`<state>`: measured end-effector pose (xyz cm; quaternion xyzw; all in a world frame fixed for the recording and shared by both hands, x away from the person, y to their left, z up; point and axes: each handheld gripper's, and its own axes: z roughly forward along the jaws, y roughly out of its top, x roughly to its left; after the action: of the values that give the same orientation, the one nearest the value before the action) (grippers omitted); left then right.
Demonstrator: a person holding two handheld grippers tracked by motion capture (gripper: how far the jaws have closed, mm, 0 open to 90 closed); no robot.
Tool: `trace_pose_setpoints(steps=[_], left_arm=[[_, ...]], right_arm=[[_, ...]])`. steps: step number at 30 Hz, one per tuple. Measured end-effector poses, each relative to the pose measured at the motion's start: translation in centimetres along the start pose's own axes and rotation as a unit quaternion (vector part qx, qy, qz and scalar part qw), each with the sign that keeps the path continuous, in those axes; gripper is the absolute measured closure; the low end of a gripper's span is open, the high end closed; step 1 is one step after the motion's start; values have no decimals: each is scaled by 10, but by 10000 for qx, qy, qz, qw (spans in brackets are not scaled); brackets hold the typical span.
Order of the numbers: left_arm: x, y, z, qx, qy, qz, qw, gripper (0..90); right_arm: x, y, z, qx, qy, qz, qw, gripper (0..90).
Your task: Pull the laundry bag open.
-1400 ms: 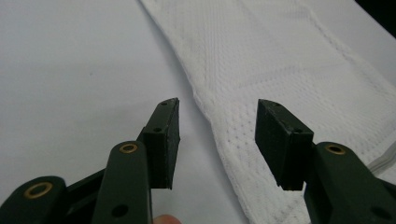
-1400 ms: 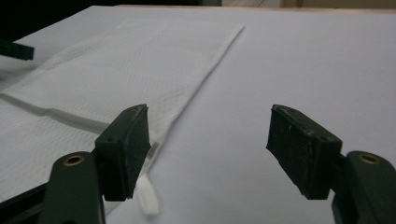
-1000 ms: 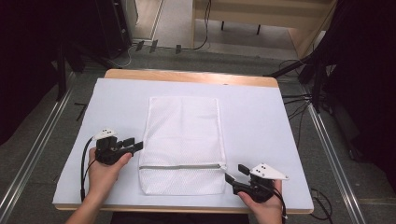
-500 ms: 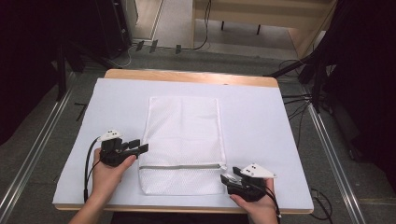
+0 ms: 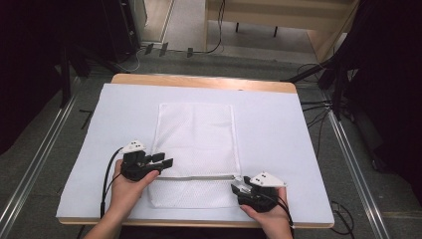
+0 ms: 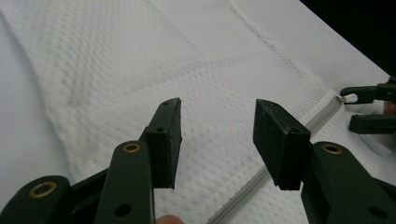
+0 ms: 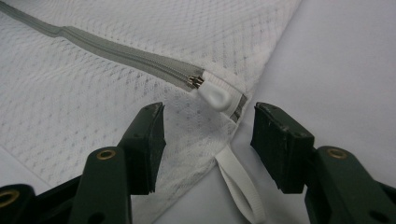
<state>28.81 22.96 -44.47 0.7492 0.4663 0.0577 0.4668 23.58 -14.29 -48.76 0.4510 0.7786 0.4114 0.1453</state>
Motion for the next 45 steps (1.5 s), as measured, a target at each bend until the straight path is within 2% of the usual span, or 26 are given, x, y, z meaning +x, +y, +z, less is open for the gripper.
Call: trace_pose_setpoints(steps=[4,5,6,11,13,14,16,17,24,26,31,33,35,39,45], left_arm=[[-10,0,7,49,-148,54,9999,527],[-17,1,12,77,-216,79,9997,528],[-17,1,12,77,-216,79,9997,528],[-33,6,25,207,-460,242,9984,527],[-39,7,29,234,-519,280,9980,528],[-43,8,33,268,-578,319,9975,528],[-48,8,38,315,-635,349,9969,528],[-54,8,43,376,-705,401,9960,528],[-70,9,57,478,-878,481,9938,532],[-77,10,62,474,-1052,468,9922,548],[-88,10,71,543,-1197,507,9900,614],[-92,7,78,674,-1198,562,9889,725],[-92,6,80,727,-1159,562,9890,780],[-91,3,84,758,-1098,515,9897,841],[-94,-1,90,878,-1130,554,9882,888]], right_arm=[[2,1,1,21,-81,-49,10000,479],[4,0,2,31,-210,-102,9997,534],[5,0,2,26,-311,-163,9994,555],[10,0,3,13,-526,-204,9984,619],[12,-1,2,7,-529,-236,9983,705],[15,-1,2,-21,-585,-335,9977,783],[16,-1,2,-8,-577,-353,9977,812],[18,0,2,11,-612,-354,9975,876],[17,1,0,-95,-487,-395,9980,900],[19,4,-3,-197,-442,-464,9978,900],[27,8,-6,-319,-440,-609,9967,899],[33,11,-9,-423,-422,-764,9953,900],[36,12,-11,-493,-401,-827,9946,900],[40,14,-15,-631,-302,-933,9932,900],[44,15,-14,-692,-176,-972,9927,900]])
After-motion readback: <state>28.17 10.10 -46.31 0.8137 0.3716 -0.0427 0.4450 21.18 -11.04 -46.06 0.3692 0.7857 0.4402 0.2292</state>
